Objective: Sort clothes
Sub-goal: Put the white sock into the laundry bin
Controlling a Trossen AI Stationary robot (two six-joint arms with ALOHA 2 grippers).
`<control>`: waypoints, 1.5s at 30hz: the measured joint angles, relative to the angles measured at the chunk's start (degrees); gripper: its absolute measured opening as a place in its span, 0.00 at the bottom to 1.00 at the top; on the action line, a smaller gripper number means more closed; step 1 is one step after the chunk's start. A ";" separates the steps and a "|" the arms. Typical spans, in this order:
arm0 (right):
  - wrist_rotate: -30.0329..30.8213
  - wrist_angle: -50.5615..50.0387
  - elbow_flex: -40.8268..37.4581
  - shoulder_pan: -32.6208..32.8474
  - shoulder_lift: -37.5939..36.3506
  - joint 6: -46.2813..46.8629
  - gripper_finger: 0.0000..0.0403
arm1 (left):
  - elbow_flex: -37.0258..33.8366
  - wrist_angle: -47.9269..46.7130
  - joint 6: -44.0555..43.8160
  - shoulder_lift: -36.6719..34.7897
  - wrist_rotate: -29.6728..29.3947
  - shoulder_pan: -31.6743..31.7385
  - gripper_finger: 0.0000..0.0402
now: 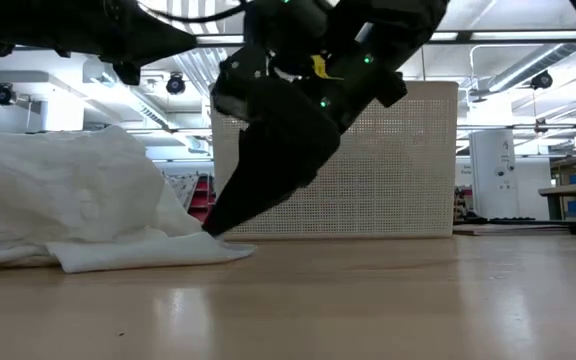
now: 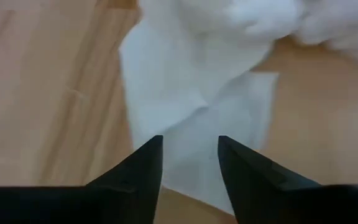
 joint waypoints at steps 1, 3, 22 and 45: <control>-1.00 -0.87 0.78 0.08 0.80 0.25 0.35 | 0.00 -0.02 -0.01 0.00 0.02 0.00 0.00; -2.76 -1.53 2.03 0.21 1.85 1.38 0.39 | 0.00 0.03 -0.07 0.00 0.00 0.00 0.00; -7.12 -2.83 3.66 1.25 0.89 3.41 0.71 | 0.00 -0.04 -0.21 0.00 0.00 0.00 0.00; -4.00 3.08 4.48 1.36 5.26 5.69 0.25 | 0.00 0.24 -0.20 0.00 0.00 0.00 0.00</control>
